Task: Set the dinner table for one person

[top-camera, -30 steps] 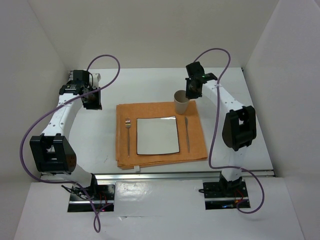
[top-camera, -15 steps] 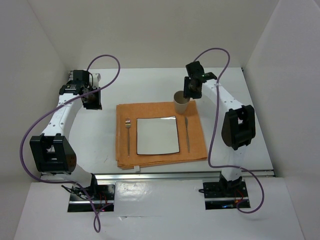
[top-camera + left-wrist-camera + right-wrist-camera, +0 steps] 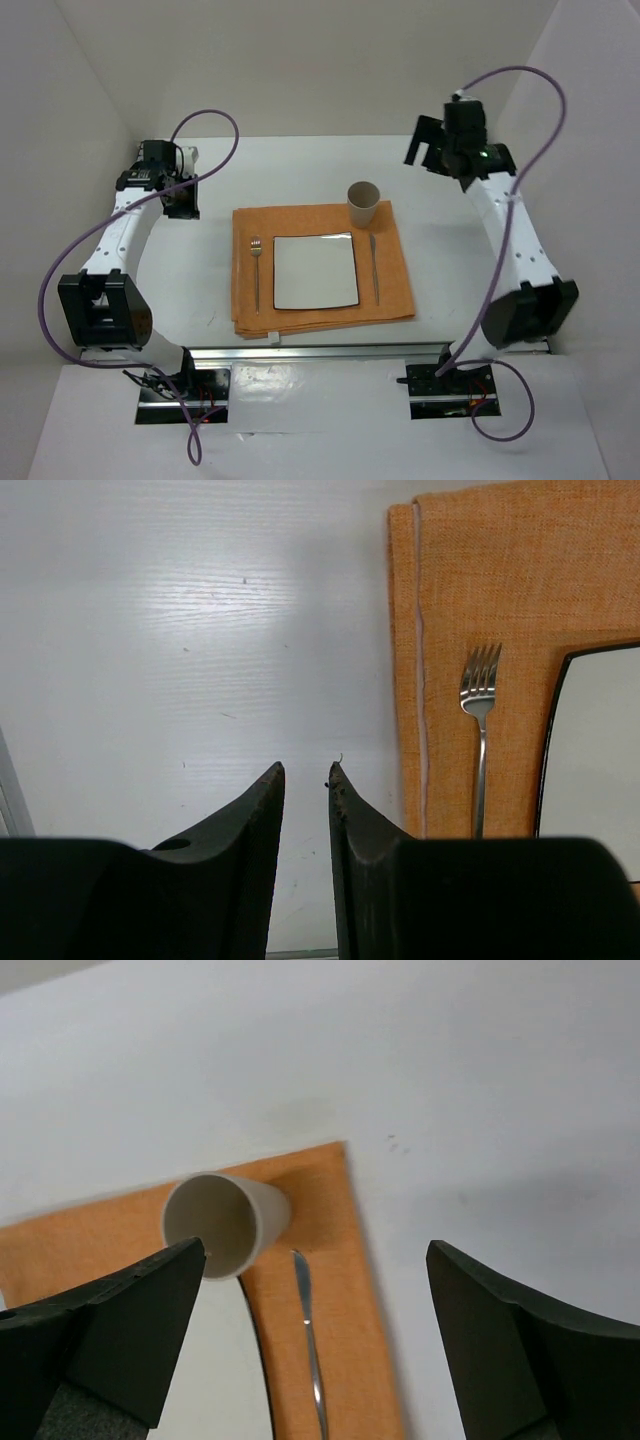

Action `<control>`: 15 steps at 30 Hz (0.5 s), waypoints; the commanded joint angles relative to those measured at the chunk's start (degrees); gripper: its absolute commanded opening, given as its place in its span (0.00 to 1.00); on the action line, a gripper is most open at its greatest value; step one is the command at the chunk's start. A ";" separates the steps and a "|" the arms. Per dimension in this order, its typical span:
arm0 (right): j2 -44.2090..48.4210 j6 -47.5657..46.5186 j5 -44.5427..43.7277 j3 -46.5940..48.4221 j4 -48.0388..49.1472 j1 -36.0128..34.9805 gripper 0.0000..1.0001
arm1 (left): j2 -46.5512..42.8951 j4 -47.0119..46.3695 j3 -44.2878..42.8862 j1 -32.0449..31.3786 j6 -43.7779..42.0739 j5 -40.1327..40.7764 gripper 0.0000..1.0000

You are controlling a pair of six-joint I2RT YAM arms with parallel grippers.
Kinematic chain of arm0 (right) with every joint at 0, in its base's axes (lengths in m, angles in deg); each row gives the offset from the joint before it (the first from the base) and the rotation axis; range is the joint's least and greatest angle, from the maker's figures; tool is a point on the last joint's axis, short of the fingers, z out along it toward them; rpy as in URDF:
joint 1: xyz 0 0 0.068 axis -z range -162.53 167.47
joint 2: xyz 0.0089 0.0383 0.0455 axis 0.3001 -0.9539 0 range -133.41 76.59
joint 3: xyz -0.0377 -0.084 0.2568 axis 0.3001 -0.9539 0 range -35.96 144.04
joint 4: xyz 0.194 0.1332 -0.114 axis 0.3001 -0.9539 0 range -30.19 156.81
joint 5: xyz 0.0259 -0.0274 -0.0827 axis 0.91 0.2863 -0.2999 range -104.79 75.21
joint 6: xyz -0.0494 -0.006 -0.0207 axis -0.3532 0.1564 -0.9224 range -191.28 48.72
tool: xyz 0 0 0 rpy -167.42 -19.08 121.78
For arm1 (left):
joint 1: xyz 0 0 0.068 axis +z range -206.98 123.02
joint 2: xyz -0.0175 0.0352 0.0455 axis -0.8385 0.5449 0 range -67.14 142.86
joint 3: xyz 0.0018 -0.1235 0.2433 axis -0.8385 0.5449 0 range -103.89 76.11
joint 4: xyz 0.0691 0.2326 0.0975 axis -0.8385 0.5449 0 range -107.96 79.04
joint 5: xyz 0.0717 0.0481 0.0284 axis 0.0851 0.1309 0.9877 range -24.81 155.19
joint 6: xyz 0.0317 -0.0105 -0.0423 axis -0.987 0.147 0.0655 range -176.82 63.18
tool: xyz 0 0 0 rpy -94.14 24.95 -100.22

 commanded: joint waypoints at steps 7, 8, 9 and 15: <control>22.11 8.87 -0.29 -28.16 -10.05 14.40 1.00 | -4.22 1.76 0.11 8.14 -2.40 4.15 0.31; 25.96 9.85 -1.35 -31.31 -10.66 14.41 1.00 | -4.22 2.37 1.42 8.94 -3.10 4.16 0.31; 27.82 10.47 -1.97 -32.47 -10.67 14.41 1.00 | -5.18 2.38 2.22 9.90 -3.11 4.68 0.31; 37.41 14.26 -3.64 -33.36 -13.13 14.41 1.00 | -11.69 2.38 8.37 14.40 -6.80 6.00 0.31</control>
